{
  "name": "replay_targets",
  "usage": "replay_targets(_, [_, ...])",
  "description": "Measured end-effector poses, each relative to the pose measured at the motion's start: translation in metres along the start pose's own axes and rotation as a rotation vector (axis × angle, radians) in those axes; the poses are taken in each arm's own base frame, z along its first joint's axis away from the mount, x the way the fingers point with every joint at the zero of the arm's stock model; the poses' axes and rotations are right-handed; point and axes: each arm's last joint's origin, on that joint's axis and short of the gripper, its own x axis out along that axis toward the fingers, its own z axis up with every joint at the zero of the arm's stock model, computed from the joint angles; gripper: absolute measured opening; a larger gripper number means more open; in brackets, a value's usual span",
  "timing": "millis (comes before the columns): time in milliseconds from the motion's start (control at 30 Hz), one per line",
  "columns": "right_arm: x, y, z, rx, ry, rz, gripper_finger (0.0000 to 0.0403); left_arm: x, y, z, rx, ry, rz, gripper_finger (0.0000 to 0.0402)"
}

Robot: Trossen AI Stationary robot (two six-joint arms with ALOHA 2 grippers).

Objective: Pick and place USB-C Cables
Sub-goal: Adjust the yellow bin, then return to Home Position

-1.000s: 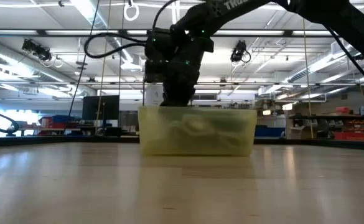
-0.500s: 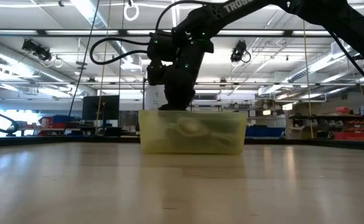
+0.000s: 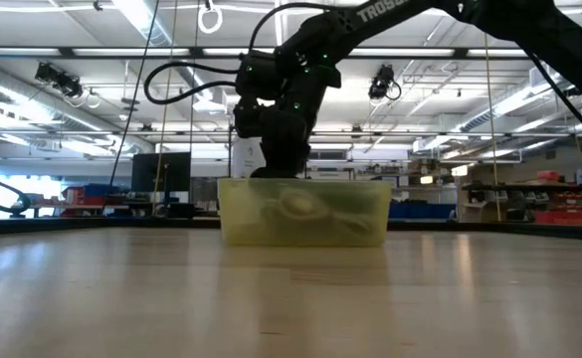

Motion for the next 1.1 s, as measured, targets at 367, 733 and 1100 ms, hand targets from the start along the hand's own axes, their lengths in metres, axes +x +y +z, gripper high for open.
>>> replay_targets(367, [-0.021,0.011,0.003,-0.021,-0.035,-0.040,0.0118,0.000,0.000,0.000,0.026,0.000,0.000,0.0110])
replay_targets(733, [-0.159,0.029,-0.008,-0.023,-0.283,-0.161,0.0120,-0.004,0.006,-0.010,0.136,0.056,0.030,0.0110])
replay_targets(1100, [-0.342,0.076,-0.113,-0.041,-0.603,-0.244,0.0009,-0.032,0.029,-0.033,0.258,0.160,0.110,0.0029])
